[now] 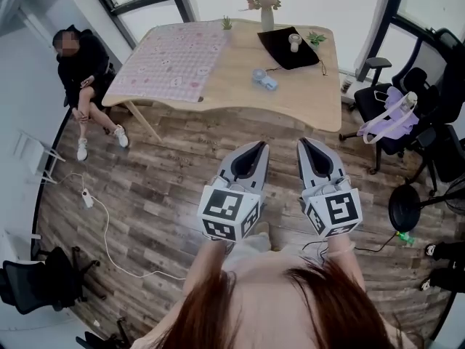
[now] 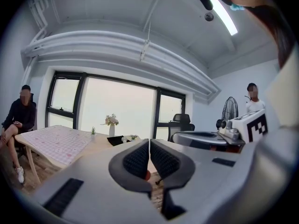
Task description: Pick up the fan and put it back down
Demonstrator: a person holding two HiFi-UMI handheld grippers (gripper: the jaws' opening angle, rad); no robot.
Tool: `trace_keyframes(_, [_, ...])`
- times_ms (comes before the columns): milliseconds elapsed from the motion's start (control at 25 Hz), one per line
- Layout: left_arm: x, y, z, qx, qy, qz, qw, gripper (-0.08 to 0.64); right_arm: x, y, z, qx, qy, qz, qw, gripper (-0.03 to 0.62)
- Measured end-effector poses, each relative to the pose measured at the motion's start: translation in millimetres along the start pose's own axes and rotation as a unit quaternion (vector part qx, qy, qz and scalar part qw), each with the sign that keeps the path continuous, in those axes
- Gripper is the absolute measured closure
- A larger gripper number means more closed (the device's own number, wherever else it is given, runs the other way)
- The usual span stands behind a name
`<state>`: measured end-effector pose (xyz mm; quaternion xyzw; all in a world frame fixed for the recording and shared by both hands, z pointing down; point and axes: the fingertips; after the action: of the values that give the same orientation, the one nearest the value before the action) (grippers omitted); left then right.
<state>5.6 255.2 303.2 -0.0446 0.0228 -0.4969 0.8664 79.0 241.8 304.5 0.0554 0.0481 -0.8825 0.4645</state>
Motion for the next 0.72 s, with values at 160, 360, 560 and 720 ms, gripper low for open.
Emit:
trace_keyframes(160, [16, -24, -3, -0.003, -0.001, 0.001, 1.0000, 0.547, 29, 3, 6, -0.002, -0.008, -0.002, 1.000, 0.592])
trace_keyframes(360, [31, -51, -3, -0.007, -0.002, 0.006, 1.0000, 0.548, 62, 4, 15, 0.001, -0.015, -0.001, 1.000, 0.592])
trace_keyframes(560, [48, -74, -1, -0.013, -0.008, 0.013, 0.9998, 0.548, 90, 9, 25, 0.003, -0.023, 0.003, 1.000, 0.592])
trace_keyframes(720, [60, -86, 0, -0.016, -0.009, 0.018, 0.9997, 0.546, 106, 13, 29, 0.001, -0.026, 0.004, 1.000, 0.592])
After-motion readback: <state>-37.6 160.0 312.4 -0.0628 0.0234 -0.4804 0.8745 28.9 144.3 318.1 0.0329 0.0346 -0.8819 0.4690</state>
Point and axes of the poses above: the fingertips, and each gripper's own axes: x forward along the fingers, y to its right, z out of its underside, and after that the axes turned 9 degrees about y, right-handed
